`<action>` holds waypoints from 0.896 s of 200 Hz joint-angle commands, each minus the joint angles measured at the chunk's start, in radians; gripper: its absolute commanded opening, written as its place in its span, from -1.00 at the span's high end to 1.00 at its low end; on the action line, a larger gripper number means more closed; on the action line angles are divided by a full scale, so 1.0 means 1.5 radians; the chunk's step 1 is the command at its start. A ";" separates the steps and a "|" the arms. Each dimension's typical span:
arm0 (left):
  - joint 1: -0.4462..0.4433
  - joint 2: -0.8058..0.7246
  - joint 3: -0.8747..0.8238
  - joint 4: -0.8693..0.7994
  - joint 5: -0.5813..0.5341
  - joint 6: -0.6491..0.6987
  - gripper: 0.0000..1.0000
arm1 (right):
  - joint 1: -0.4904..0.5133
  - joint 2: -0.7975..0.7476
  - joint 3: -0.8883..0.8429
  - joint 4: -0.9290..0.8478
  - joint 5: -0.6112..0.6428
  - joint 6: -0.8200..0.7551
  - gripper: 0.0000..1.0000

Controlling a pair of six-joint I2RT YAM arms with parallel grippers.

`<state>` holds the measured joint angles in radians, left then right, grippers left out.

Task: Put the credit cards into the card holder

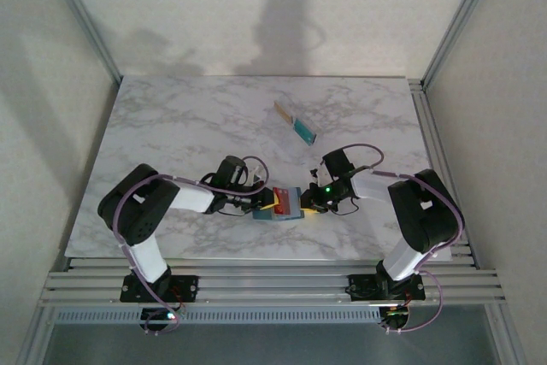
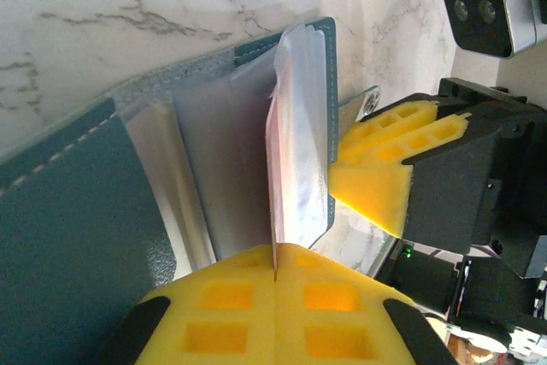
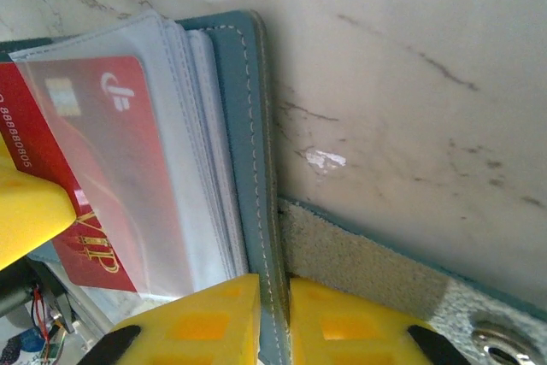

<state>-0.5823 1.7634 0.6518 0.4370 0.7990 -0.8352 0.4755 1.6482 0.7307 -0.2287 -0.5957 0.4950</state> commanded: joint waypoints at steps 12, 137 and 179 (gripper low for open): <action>-0.006 -0.022 -0.023 0.012 -0.042 -0.017 1.00 | 0.019 0.003 -0.016 0.019 -0.030 0.017 0.69; -0.038 -0.023 0.034 -0.137 -0.123 0.040 0.49 | 0.042 -0.055 -0.013 -0.013 0.021 0.037 0.50; -0.038 -0.061 0.063 -0.246 -0.206 0.068 0.11 | 0.065 -0.127 0.008 -0.070 0.122 0.032 0.39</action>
<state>-0.6384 1.7123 0.7158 0.2409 0.6239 -0.7864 0.5430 1.5177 0.7216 -0.2531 -0.5247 0.5465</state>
